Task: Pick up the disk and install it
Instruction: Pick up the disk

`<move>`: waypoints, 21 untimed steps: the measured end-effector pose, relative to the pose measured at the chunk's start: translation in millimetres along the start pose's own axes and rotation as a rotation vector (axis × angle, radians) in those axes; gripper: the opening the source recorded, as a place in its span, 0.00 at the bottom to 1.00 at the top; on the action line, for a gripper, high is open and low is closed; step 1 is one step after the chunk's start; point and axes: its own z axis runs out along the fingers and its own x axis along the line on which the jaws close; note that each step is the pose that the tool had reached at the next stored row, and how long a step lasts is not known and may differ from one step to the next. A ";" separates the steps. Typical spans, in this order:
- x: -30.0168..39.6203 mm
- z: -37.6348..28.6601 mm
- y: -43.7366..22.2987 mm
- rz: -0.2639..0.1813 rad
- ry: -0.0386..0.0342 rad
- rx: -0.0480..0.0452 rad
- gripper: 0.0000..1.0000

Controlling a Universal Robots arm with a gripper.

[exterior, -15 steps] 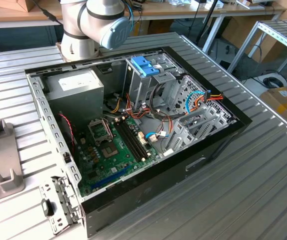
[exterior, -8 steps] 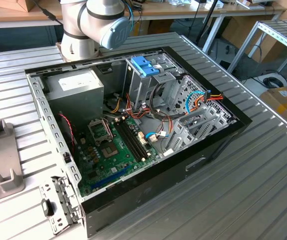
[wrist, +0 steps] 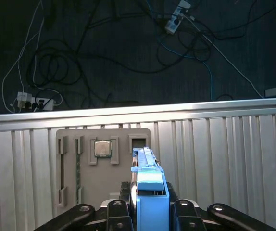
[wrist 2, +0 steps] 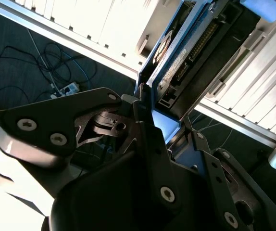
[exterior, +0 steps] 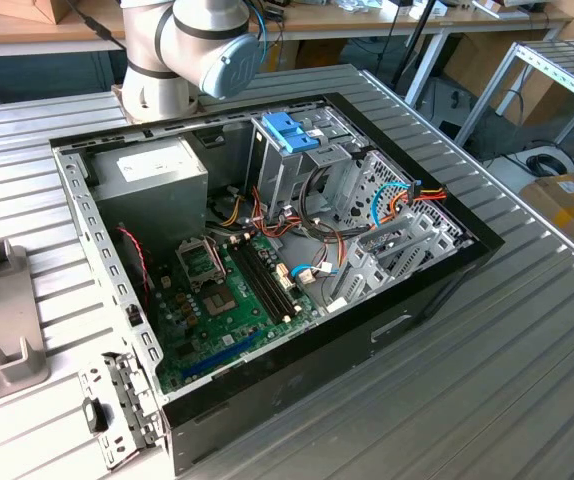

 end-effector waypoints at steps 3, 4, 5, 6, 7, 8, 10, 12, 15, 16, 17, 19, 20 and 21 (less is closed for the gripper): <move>0.0 -1.7 0.1 0.000 -0.0001 0.0000 0.37; -0.1 -2.6 0.1 0.000 -0.0001 -0.0001 0.37; -0.1 -3.1 0.1 0.000 -0.0001 -0.0001 0.37; -0.1 -4.1 0.2 0.000 -0.0001 0.0000 0.37; -0.1 -5.1 0.2 0.000 -0.0001 -0.0001 0.37; -0.2 -6.1 0.2 0.000 -0.0001 -0.0001 0.37; -0.2 -7.3 0.3 0.000 -0.0001 -0.0001 0.37; -0.2 -8.6 0.4 0.000 -0.0001 0.0000 0.37; -0.3 -11.0 0.4 0.000 -0.0002 0.0000 0.37; -0.3 -11.6 0.5 0.000 -0.0002 0.0000 0.37; -0.3 -12.2 0.5 0.000 -0.0001 0.0000 0.37; -0.4 -13.7 0.6 0.000 -0.0002 0.0000 0.37; -0.4 -14.3 0.6 0.000 -0.0002 0.0000 0.37; -0.4 -14.9 0.6 0.000 -0.0002 0.0000 0.37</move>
